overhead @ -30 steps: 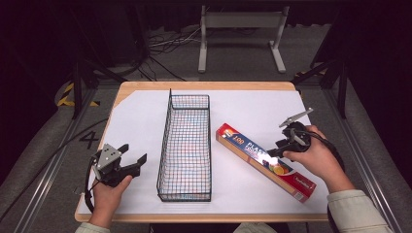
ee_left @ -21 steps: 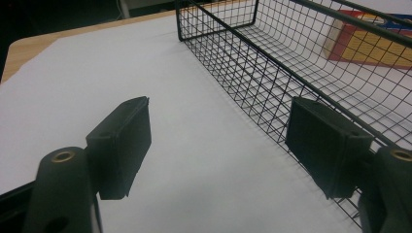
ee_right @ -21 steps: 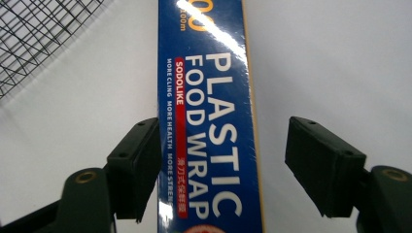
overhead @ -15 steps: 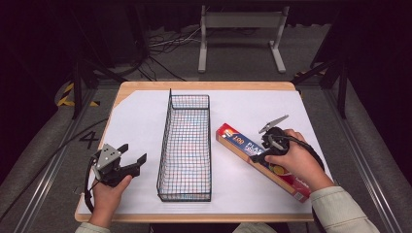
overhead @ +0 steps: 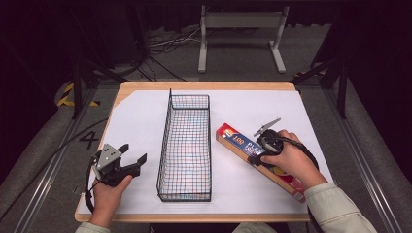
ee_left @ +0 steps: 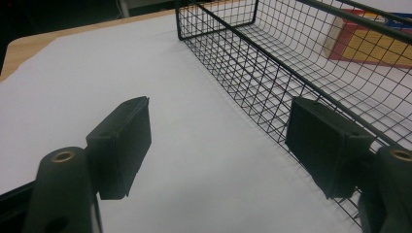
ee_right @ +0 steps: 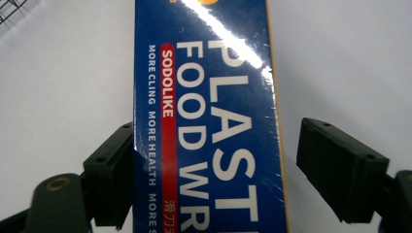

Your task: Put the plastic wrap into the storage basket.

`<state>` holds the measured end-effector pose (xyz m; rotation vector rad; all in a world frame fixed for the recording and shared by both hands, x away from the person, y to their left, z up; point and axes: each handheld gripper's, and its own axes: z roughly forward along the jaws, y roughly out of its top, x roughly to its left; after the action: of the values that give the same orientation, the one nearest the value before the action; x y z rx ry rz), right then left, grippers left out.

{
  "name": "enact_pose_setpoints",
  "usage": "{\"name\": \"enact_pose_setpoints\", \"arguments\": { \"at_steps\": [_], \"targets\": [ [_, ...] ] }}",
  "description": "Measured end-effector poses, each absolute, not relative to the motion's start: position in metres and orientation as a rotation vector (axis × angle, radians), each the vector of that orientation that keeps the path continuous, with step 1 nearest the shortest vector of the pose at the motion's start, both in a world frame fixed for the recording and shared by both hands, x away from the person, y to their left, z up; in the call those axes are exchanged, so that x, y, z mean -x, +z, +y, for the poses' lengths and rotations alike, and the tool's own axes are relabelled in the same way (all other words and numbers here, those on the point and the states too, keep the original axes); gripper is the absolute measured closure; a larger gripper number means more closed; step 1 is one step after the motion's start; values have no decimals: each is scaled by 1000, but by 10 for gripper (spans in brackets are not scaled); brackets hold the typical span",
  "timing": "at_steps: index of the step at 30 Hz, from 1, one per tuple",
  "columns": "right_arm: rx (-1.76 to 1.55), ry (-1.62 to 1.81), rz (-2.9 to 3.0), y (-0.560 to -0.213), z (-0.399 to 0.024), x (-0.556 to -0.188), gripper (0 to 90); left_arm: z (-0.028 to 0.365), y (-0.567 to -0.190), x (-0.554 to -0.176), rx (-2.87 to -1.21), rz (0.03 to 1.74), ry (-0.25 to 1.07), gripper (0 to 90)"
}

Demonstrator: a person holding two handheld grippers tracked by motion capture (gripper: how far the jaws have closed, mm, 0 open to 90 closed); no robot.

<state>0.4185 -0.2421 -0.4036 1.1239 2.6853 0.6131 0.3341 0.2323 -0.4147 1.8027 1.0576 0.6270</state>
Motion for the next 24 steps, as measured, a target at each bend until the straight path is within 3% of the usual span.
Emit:
{"name": "enact_pose_setpoints", "arguments": {
  "at_steps": [4,10,24],
  "targets": [
    [-1156,537,2698,-406,-239,-418,215,232,-415,-334,-1802,1057,630,249],
    [-1151,498,2741,-405,-235,-419,350,232,-415,-334,-1803,1057,628,249],
    [-1132,404,2763,-402,-229,-421,387,232,-415,-334,-1798,1057,633,249]
  ]
}}
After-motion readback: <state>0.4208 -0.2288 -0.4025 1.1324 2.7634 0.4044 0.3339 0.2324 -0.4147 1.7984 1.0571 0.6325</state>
